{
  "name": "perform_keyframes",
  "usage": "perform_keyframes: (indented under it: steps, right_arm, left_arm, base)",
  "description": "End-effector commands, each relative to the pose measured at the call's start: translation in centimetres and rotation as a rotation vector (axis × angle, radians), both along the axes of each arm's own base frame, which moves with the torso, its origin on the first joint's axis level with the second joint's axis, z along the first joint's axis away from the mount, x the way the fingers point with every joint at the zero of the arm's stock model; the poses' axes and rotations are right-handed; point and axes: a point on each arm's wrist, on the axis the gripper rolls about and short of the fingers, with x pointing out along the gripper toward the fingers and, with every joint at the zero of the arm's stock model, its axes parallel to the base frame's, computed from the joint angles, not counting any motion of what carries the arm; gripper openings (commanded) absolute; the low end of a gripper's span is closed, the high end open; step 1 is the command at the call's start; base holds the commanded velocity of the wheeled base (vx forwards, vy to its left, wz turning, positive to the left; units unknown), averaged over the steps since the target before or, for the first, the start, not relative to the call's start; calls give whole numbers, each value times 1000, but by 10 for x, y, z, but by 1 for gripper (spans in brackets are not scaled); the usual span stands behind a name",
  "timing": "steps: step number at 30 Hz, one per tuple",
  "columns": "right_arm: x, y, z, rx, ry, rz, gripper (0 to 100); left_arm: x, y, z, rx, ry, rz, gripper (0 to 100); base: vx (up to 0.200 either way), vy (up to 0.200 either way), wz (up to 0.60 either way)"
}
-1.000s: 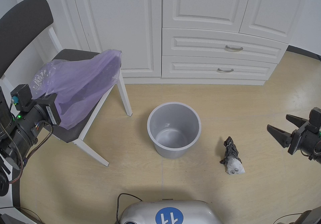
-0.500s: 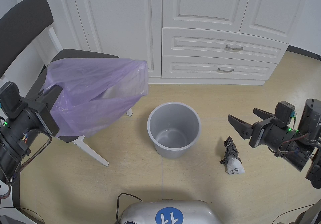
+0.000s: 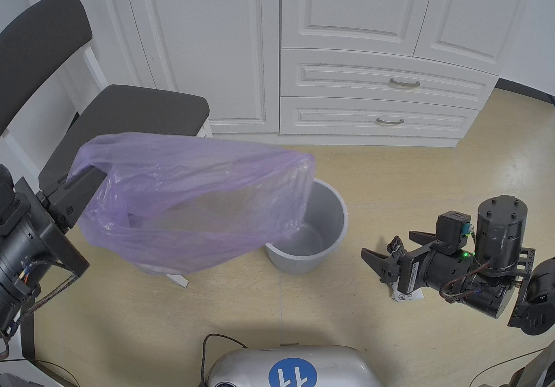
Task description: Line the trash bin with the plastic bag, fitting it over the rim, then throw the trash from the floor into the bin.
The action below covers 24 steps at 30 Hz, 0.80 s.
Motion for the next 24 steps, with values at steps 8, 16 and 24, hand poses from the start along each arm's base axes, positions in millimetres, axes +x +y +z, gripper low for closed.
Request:
perform_keyframes:
  steps: [8, 16, 24]
  right_arm:
    - [-2, 23, 32, 120, 154, 6, 100]
    - [-3, 21, 21, 80, 178, -6, 100]
    - [-2, 26, -10, -44, 247, 27, 100]
  left_arm:
    - [-9, 3, 3, -25, -32, -57, 0]
    - [-11, 1, 5, -34, -37, -84, 0]
    - [-10, -1, 6, -47, -52, -87, 0]
  base:
    - [0, 0, 0]
    - [0, 0, 0]
    - [0, 0, 0]
